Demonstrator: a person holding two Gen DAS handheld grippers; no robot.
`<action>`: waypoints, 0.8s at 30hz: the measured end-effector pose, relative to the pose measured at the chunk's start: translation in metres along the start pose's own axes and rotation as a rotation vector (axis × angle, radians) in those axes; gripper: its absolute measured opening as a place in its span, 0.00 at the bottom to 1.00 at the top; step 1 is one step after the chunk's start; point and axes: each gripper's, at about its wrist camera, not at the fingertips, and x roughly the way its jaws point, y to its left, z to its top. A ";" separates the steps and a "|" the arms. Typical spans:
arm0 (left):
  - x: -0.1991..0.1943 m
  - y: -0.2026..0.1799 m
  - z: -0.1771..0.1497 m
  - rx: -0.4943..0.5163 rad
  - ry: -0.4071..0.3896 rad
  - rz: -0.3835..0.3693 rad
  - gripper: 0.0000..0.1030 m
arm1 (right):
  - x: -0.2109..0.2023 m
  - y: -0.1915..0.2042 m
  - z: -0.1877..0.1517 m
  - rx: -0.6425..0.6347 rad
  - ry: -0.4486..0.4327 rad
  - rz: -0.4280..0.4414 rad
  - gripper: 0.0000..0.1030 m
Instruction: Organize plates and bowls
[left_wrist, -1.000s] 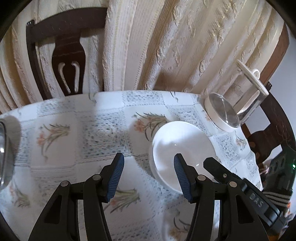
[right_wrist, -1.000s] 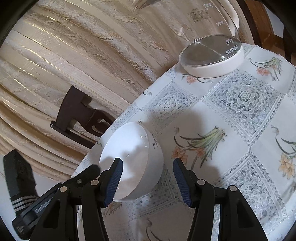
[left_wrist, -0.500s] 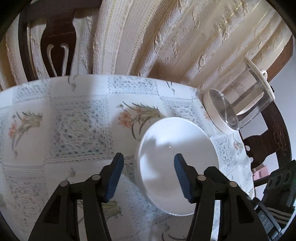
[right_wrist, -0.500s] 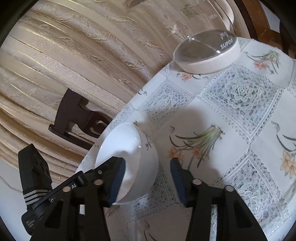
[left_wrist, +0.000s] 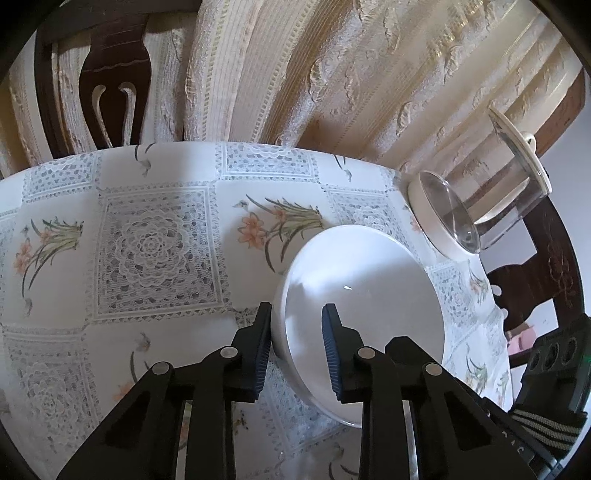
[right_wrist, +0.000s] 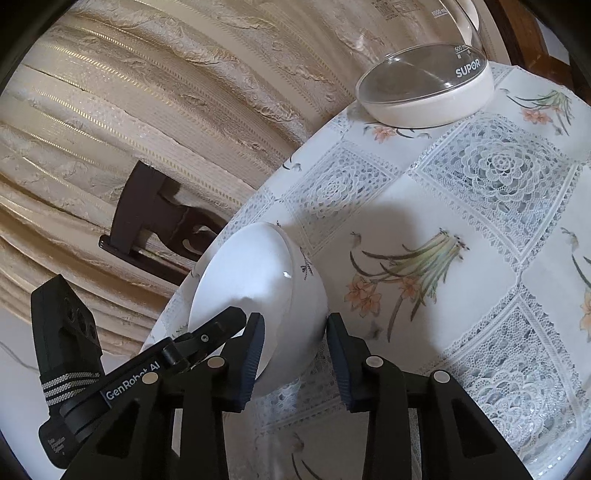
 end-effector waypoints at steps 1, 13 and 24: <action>0.000 0.000 -0.001 -0.001 0.001 0.002 0.27 | 0.000 0.000 0.000 0.000 0.000 -0.001 0.36; -0.033 0.012 -0.011 -0.008 -0.012 0.041 0.27 | 0.002 0.017 -0.009 -0.045 0.048 0.042 0.36; -0.085 0.041 -0.022 -0.020 -0.059 0.062 0.27 | -0.006 0.066 -0.031 -0.158 0.071 0.104 0.36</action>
